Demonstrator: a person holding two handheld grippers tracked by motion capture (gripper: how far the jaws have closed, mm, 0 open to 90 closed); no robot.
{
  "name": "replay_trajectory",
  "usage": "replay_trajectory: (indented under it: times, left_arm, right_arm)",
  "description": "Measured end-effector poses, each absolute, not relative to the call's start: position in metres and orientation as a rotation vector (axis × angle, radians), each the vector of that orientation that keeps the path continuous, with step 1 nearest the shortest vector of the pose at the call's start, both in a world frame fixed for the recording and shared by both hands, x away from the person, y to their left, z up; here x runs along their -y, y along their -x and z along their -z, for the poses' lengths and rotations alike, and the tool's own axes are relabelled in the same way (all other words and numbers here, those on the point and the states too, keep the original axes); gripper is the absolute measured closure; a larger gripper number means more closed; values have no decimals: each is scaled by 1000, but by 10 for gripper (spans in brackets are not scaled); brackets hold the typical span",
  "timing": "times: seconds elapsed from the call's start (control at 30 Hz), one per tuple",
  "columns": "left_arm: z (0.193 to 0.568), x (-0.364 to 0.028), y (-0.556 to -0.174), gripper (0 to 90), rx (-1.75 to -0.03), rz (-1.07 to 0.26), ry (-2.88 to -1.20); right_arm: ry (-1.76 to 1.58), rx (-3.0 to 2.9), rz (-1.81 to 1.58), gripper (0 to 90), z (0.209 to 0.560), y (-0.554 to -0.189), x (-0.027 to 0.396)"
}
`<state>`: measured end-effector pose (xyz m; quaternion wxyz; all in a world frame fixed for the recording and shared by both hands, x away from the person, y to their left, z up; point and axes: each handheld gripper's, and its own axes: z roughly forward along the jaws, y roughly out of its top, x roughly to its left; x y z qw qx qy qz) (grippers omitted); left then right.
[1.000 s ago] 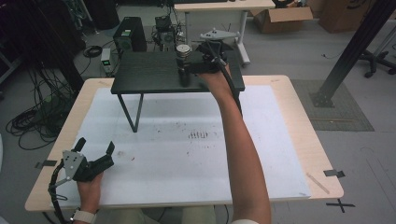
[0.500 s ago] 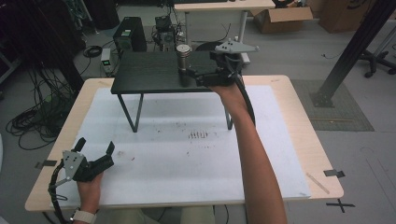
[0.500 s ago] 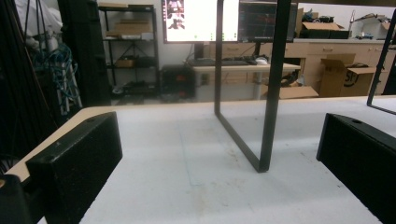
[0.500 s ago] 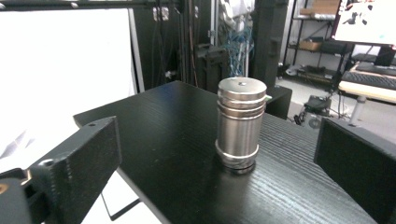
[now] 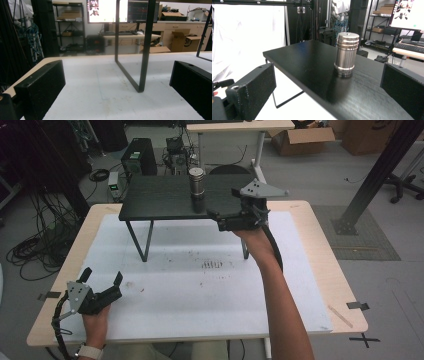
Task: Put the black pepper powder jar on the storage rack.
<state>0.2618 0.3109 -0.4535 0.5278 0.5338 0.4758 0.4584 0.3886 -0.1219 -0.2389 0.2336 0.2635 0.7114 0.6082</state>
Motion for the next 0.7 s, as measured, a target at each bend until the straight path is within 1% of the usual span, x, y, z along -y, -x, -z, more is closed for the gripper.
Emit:
replay_trajectory:
  times: [0.23, 0.5, 0.7]
  left_arm:
    - [453, -311, -262, 5, -1135, -1096, -1277]
    - [454, -311, -262, 5, -1135, -1096, -1275]
    - [454, -311, -262, 5, -1135, -1097, -1276]
  right_arm:
    - [-736, -1924, -1679, 0, 259, -368, 140]
    - [-764, -1904, -1685, 0, 278, -358, 155]
    - [-788, -1895, -1678, 0, 301, -353, 165]
